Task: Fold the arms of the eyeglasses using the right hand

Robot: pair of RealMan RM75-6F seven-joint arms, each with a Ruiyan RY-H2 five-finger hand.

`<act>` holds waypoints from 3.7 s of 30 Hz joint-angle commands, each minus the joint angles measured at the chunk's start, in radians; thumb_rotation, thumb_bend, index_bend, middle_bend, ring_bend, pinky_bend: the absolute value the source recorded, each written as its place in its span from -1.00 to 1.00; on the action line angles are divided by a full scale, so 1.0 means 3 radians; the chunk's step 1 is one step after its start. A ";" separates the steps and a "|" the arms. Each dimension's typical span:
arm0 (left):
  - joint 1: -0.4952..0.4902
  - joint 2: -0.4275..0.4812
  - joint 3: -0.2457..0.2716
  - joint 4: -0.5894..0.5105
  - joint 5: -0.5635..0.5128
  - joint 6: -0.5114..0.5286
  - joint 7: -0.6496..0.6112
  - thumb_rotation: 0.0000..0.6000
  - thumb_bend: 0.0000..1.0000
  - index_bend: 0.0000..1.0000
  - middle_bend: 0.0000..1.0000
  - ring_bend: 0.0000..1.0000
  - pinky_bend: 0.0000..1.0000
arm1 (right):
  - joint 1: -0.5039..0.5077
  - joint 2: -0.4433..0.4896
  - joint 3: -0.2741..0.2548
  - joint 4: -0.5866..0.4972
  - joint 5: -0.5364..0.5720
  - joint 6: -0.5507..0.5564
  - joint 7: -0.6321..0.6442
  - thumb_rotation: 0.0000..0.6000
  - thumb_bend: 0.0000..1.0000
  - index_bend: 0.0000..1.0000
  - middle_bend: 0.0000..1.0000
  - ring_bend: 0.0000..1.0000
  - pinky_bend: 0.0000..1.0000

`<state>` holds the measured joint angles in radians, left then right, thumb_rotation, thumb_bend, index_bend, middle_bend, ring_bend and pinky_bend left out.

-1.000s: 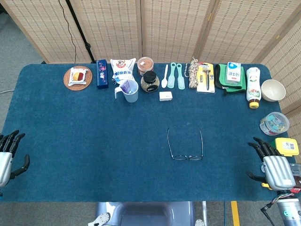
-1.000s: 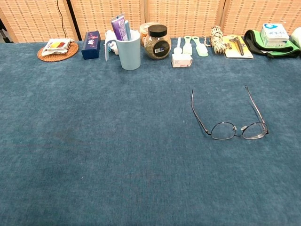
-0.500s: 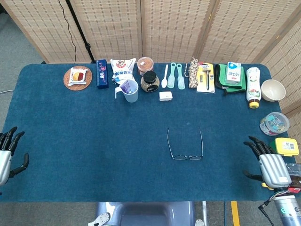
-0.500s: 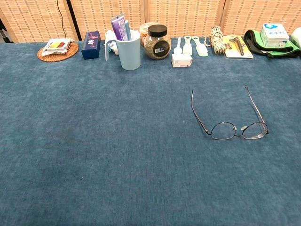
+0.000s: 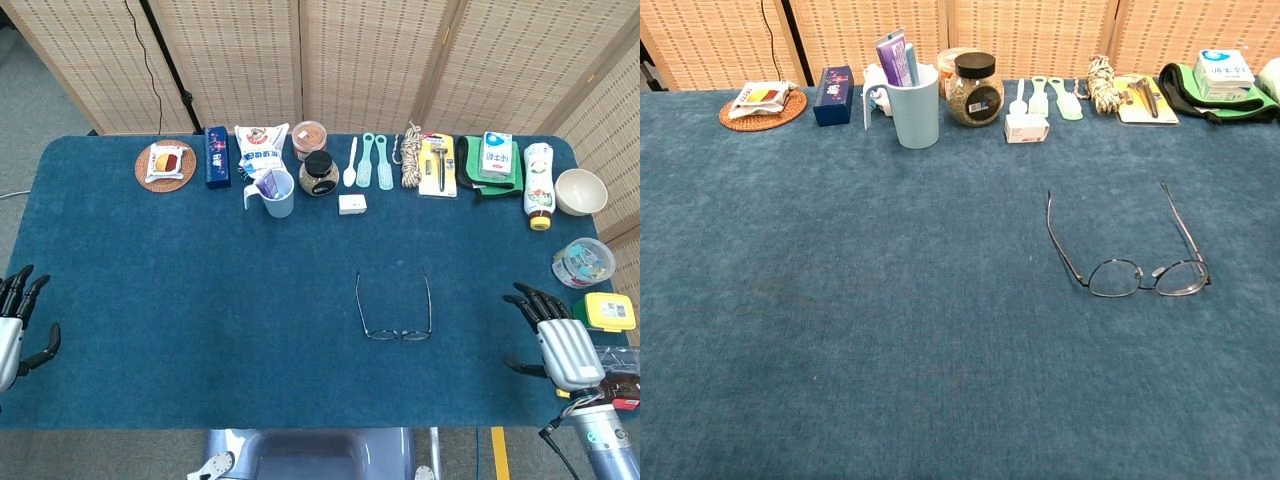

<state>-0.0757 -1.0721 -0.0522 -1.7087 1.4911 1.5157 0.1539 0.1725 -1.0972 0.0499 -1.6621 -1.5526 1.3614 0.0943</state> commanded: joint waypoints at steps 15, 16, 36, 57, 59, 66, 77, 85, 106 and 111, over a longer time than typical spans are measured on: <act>-0.0054 0.0060 -0.0051 -0.0009 -0.0062 -0.0059 0.0000 0.25 0.01 -0.78 -0.95 -0.88 -0.88 | 0.0515 -0.0201 0.0118 -0.0052 0.0042 -0.0620 0.0230 1.00 -0.93 -0.81 -0.95 -0.91 -0.84; -0.0056 0.0067 -0.0054 -0.0007 -0.0071 -0.0064 0.0000 0.25 0.01 -0.78 -0.95 -0.88 -0.88 | 0.0553 -0.0223 0.0121 -0.0060 0.0055 -0.0672 0.0232 1.00 -0.93 -0.85 -0.97 -0.94 -0.86; -0.0088 0.0112 -0.0058 0.0034 -0.0156 -0.0154 -0.0049 0.24 0.01 -0.82 -0.97 -0.89 -0.88 | 0.0944 -0.0790 0.0145 0.0216 0.0317 -0.1136 -0.0043 1.00 -0.93 -1.00 -1.00 -1.00 -1.00; -0.0101 0.0099 -0.0043 0.0073 -0.0201 -0.0203 -0.0054 0.24 0.01 -0.82 -0.97 -0.89 -0.88 | 0.1123 -0.1137 0.0121 0.0654 0.0457 -0.1291 -0.0154 1.00 -0.93 -1.00 -1.00 -1.00 -1.00; -0.0100 0.0096 -0.0042 0.0075 -0.0206 -0.0205 -0.0055 0.24 0.01 -0.82 -0.97 -0.89 -0.88 | 0.1139 -0.1170 0.0131 0.0720 0.0479 -0.1301 -0.0152 1.00 -0.93 -1.00 -1.00 -1.00 -1.00; -0.0108 0.0092 -0.0043 0.0080 -0.0211 -0.0213 -0.0054 0.25 0.01 -0.82 -0.97 -0.89 -0.88 | 0.1222 -0.1255 0.0159 0.0991 0.0512 -0.1360 -0.0167 1.00 -0.93 -1.00 -1.00 -1.00 -1.00; -0.0121 0.0072 -0.0046 0.0092 -0.0225 -0.0227 -0.0042 0.25 0.01 -0.82 -0.97 -0.89 -0.88 | 0.1374 -0.1334 0.0236 0.1382 0.0590 -0.1517 -0.0076 1.00 -0.93 -1.00 -1.00 -1.00 -1.00; -0.0138 0.0060 -0.0059 0.0092 -0.0236 -0.0239 -0.0034 0.25 0.01 -0.82 -0.97 -0.89 -0.88 | 0.1509 -0.1397 0.0301 0.1731 0.0643 -0.1663 0.0021 1.00 -0.93 -1.00 -1.00 -1.00 -1.00; -0.0214 0.0051 -0.0121 0.0185 -0.0188 -0.0236 -0.0140 0.26 0.01 -0.82 -0.98 -0.89 -0.88 | 0.1636 -0.0753 0.0375 0.0821 0.1534 -0.2194 -0.0454 1.00 -0.93 -0.64 -1.00 -1.00 -1.00; -0.0222 0.0068 -0.0134 0.0209 -0.0165 -0.0214 -0.0181 0.25 0.01 -0.82 -0.98 -0.89 -0.88 | 0.1694 -0.0746 0.0370 0.0697 0.1892 -0.2179 -0.0699 1.00 -0.93 -0.58 -1.00 -1.00 -1.00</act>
<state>-0.1420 -1.0521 -0.0922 -1.6464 1.4410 1.4510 0.1001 0.6695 -1.3275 0.1609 -1.4312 -1.0231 0.7103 -0.0822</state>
